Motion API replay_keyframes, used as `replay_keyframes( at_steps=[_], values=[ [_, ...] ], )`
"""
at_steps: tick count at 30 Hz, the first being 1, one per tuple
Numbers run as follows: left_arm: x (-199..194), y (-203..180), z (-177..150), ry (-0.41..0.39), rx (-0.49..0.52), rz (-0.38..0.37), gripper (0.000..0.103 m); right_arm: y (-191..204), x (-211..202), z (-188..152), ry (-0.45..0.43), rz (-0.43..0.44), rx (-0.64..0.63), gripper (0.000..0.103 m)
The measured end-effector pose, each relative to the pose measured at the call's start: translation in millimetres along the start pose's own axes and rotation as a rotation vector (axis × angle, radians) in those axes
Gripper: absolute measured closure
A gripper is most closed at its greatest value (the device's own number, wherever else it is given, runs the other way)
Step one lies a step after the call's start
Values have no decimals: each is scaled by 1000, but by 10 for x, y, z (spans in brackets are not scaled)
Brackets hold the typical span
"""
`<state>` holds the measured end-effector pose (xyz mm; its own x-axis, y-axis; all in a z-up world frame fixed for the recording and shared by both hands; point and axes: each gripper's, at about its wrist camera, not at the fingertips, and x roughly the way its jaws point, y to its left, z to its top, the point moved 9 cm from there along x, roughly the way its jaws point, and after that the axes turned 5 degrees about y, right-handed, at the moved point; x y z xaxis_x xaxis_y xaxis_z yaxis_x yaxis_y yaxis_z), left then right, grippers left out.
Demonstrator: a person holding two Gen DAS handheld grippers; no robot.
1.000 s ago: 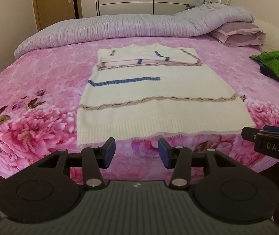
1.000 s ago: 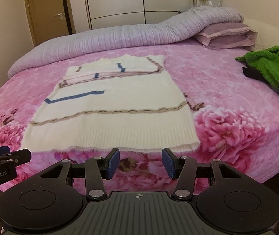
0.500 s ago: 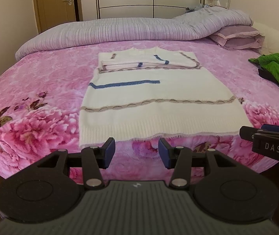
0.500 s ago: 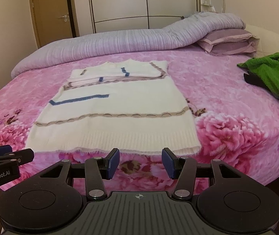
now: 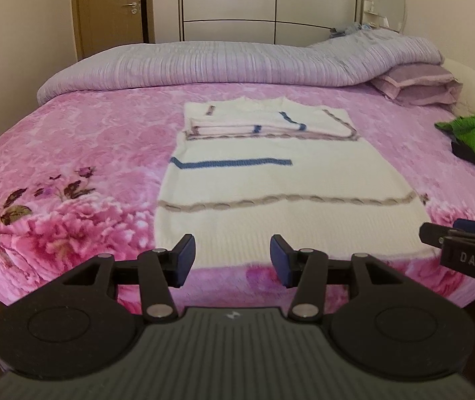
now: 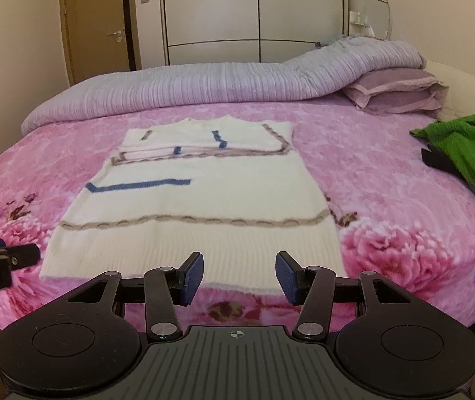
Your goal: Fold clothes
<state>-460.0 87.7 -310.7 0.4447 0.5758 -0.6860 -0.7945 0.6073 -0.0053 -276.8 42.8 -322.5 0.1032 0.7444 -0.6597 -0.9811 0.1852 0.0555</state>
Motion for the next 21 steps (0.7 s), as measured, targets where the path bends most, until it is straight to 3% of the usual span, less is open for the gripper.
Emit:
replay_keyframes(
  at_steps=[4, 11, 15, 21],
  values=[
    [214, 334, 106, 14, -75, -66, 48, -252, 155, 99, -14, 23, 67, 51],
    [952, 1068, -18, 139, -256, -158, 51, -1205, 774, 61, 98, 173, 370, 51],
    [1293, 1217, -62, 198, -353, -265, 51, -1533, 978, 125, 107, 248, 425, 51],
    [1645, 1338, -64, 230, -390, -312, 53, -1890, 1271, 105, 168, 373, 555, 51]
  ],
)
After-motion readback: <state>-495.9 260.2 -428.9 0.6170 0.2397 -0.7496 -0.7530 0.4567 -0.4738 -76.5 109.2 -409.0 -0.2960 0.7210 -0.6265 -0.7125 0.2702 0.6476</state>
